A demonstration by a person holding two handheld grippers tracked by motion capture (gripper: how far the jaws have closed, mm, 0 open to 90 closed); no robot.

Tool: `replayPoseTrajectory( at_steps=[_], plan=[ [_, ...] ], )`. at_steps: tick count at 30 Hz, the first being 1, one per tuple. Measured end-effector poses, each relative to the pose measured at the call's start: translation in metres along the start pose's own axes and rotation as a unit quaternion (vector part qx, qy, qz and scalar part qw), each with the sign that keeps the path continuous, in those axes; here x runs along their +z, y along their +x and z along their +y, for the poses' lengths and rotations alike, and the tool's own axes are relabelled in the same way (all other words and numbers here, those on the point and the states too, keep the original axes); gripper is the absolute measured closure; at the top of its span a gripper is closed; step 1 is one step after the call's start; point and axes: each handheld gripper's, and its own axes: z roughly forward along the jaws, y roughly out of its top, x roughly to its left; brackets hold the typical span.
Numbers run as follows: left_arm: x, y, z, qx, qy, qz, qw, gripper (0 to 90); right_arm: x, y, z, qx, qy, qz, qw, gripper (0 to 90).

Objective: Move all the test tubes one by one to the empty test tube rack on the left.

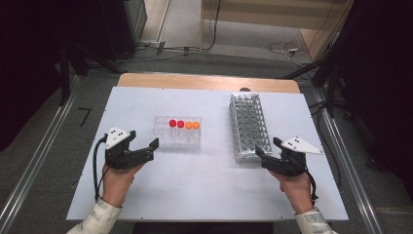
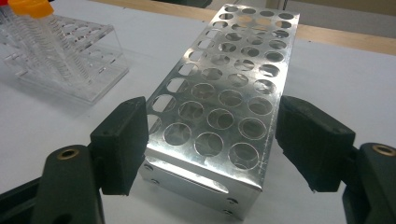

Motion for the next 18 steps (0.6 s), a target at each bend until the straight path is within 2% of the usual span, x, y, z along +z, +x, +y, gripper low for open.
replayPoseTrajectory(
  at_steps=[3, 7, 15, 18],
  plan=[
    [-0.002, 0.001, -0.002, -0.003, 0.001, 0.0, 1.0, 14.6, -0.002, -0.002, 0.0, -0.001, -0.002, -0.002, 1.0, 24.4],
    [-0.008, -0.002, -0.005, 0.002, -0.003, -0.004, 1.0, 14.6, -0.005, -0.005, -0.002, 0.0, -0.004, -0.005, 1.0, 24.3],
    [-0.016, -0.002, -0.012, 0.02, -0.01, 0.018, 0.9996, 14.6, -0.014, -0.015, -0.007, 0.006, -0.005, -0.018, 0.9998, 24.3],
    [-0.017, 0.001, -0.015, 0.015, -0.008, 0.02, 0.9997, 14.6, -0.016, -0.019, -0.01, 0.006, -0.003, -0.025, 0.9997, 24.3]
  ],
)
